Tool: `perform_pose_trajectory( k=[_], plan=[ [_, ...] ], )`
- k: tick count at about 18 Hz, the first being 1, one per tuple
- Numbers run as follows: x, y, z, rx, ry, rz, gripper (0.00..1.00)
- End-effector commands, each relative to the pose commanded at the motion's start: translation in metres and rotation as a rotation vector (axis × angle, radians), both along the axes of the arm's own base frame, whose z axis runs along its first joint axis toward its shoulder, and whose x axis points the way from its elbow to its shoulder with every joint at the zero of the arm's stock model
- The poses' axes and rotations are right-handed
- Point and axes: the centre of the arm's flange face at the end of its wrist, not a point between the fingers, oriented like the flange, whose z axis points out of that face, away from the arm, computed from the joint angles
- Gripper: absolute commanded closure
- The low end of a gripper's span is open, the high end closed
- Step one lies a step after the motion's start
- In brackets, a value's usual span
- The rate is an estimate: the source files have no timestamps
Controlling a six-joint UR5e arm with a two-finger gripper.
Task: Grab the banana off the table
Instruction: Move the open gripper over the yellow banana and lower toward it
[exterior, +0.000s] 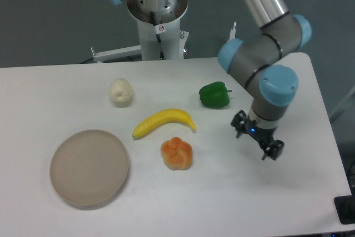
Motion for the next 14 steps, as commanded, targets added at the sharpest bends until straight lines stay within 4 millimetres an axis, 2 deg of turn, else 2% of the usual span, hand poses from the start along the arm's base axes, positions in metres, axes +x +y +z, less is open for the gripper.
perform_pose_trajectory(
  k=[2,3,7,11,13,14],
  plan=[
    [0.027,-0.005,-0.002,-0.014,-0.012,-0.026,0.00],
    [0.043,-0.005,-0.012,-0.029,-0.028,-0.058,0.00],
    [0.075,-0.022,-0.005,-0.038,-0.037,-0.075,0.00],
    [0.128,-0.011,-0.012,-0.064,-0.040,-0.144,0.00],
    [0.163,-0.015,-0.019,-0.092,-0.041,-0.188,0.00],
    [0.173,-0.021,-0.021,-0.098,-0.045,-0.198,0.00]
  ],
)
